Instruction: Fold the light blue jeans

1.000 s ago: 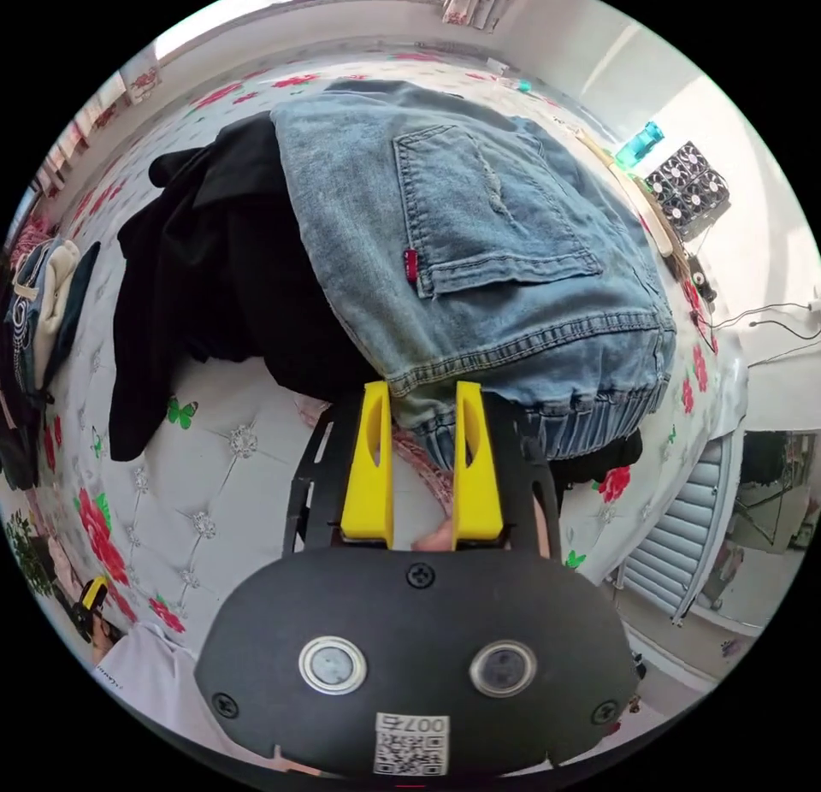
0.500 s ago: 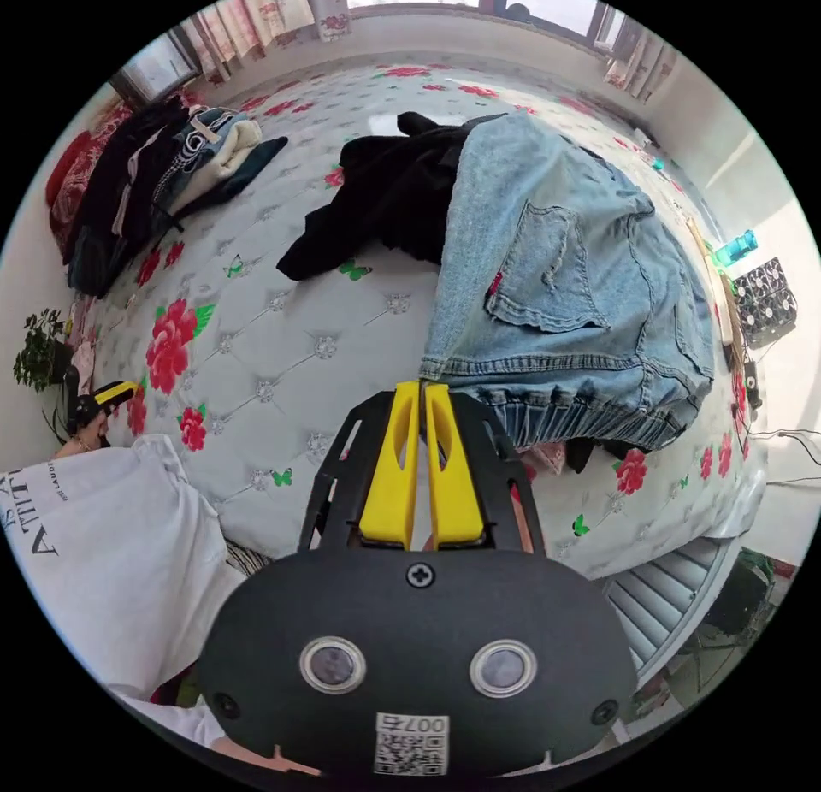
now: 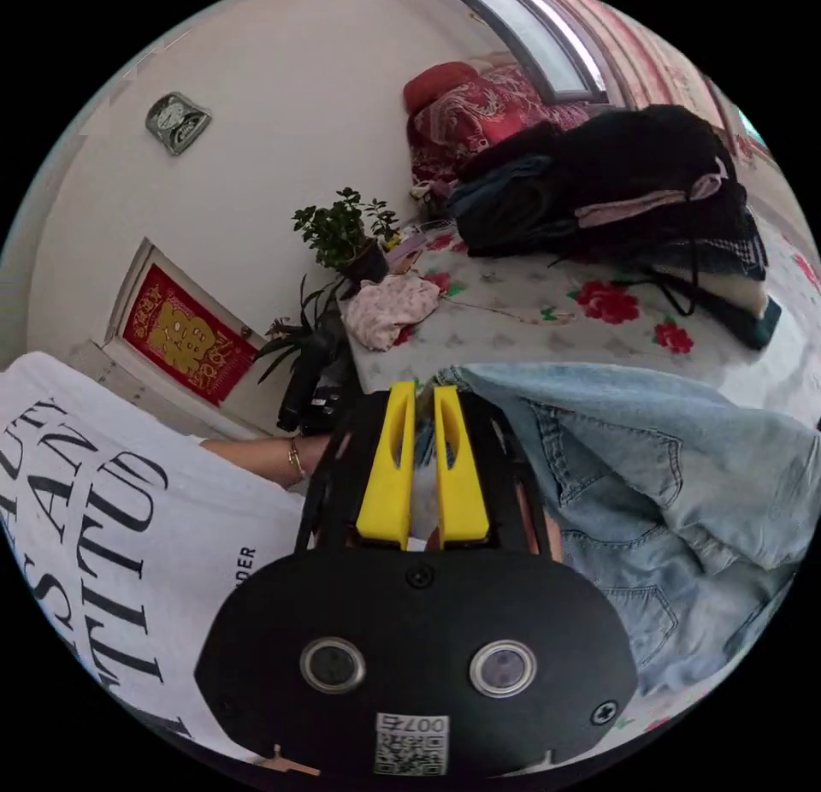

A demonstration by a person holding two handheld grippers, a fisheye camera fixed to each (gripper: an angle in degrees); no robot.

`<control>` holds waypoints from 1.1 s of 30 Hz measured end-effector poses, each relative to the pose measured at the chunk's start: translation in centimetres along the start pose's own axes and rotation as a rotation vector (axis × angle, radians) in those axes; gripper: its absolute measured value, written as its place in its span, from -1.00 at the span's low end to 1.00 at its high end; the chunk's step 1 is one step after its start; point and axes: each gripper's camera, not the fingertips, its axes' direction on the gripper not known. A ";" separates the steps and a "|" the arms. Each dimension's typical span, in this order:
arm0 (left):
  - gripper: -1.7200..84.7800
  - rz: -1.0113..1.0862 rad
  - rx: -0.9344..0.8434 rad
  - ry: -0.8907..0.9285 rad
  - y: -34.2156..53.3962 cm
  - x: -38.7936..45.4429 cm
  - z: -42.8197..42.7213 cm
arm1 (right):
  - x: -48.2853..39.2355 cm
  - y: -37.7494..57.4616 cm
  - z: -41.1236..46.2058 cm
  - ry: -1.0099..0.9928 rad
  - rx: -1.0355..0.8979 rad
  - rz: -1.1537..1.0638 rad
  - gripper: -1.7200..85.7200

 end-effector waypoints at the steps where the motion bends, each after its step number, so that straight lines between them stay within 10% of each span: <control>1: -0.81 -0.085 0.004 -0.037 0.5 -3.3 -1.6 | -0.8 -0.7 0.8 -0.058 -0.018 -0.037 -0.86; 4: -0.82 -0.183 -0.002 -0.143 1.8 -8.3 -5.1 | -1.8 -0.9 2.7 -0.219 -0.056 -0.035 -0.81; 8: -0.78 -0.176 0.032 -0.207 3.5 -9.0 -8.5 | 2.6 6.8 -0.3 0.047 -0.010 0.141 -0.78; 15: -0.76 0.150 -0.098 -0.086 2.6 0.7 -5.1 | 13.6 22.3 -13.6 0.533 0.159 0.746 -0.71; 23: -0.80 0.494 -0.375 -0.135 0.0 12.4 4.6 | 21.0 24.8 -10.9 0.572 0.037 0.936 -0.76; 29: -0.89 0.705 -0.377 -0.483 -1.5 9.6 3.9 | 14.7 24.3 -2.1 0.309 -0.068 0.684 -0.93; 33: -0.87 0.340 -0.432 -0.504 -8.8 -1.8 1.0 | 7.6 21.4 4.3 0.054 -0.191 0.417 -0.91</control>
